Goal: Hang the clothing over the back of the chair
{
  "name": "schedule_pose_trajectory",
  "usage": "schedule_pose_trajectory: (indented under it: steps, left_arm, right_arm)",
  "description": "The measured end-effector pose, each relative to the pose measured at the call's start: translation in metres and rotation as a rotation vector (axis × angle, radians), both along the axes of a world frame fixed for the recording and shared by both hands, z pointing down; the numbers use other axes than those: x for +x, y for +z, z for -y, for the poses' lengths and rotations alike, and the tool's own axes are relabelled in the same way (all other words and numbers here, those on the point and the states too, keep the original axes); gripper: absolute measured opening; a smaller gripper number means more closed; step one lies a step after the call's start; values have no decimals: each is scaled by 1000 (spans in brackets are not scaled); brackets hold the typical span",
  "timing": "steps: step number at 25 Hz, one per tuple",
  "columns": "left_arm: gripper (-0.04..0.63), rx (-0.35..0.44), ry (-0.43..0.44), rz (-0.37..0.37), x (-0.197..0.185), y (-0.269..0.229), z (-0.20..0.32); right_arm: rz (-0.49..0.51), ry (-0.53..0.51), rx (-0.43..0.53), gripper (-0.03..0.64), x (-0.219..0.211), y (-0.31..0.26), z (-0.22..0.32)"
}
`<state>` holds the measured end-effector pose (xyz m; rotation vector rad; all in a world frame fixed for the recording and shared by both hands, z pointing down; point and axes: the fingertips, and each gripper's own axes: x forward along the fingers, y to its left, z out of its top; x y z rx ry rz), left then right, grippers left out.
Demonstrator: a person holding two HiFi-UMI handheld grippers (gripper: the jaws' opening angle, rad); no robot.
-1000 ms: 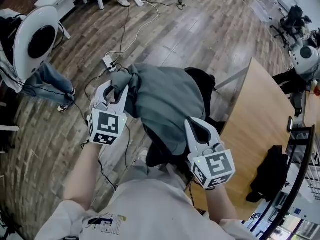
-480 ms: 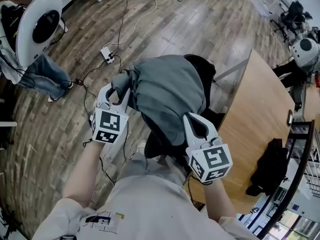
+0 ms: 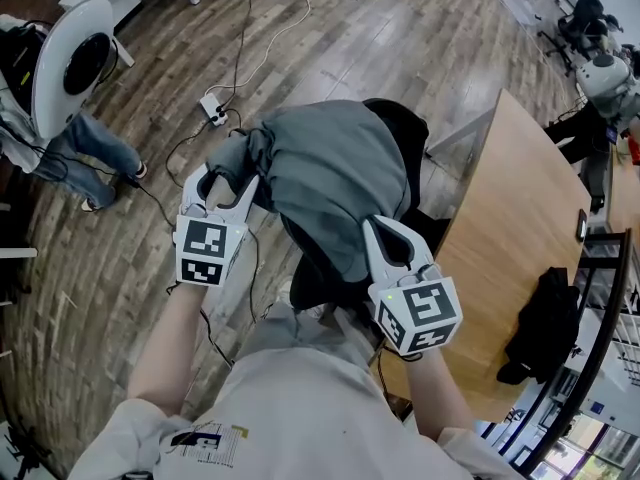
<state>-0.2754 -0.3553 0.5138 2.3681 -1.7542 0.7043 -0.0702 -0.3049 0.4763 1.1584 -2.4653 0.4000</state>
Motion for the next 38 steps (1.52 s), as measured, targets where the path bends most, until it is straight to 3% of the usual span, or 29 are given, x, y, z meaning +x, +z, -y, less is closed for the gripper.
schedule_pose_trajectory:
  steps: [10, 20, 24, 38]
  left_arm:
    - [353, 56, -50, -3, -10, -49, -9]
    - [356, 184, -36, 50, -10, -120, -43]
    - [346, 231, 13, 59, 9, -143, -43]
    - [207, 432, 191, -79, 96, -250, -65]
  right_arm:
    - [28, -17, 59, -2, -6, -26, -4]
    - [51, -17, 112, -2, -3, -57, -22]
    - [47, -4, 159, -2, 2, -76, -22]
    - [63, 72, 322, -2, 41, -140, -23]
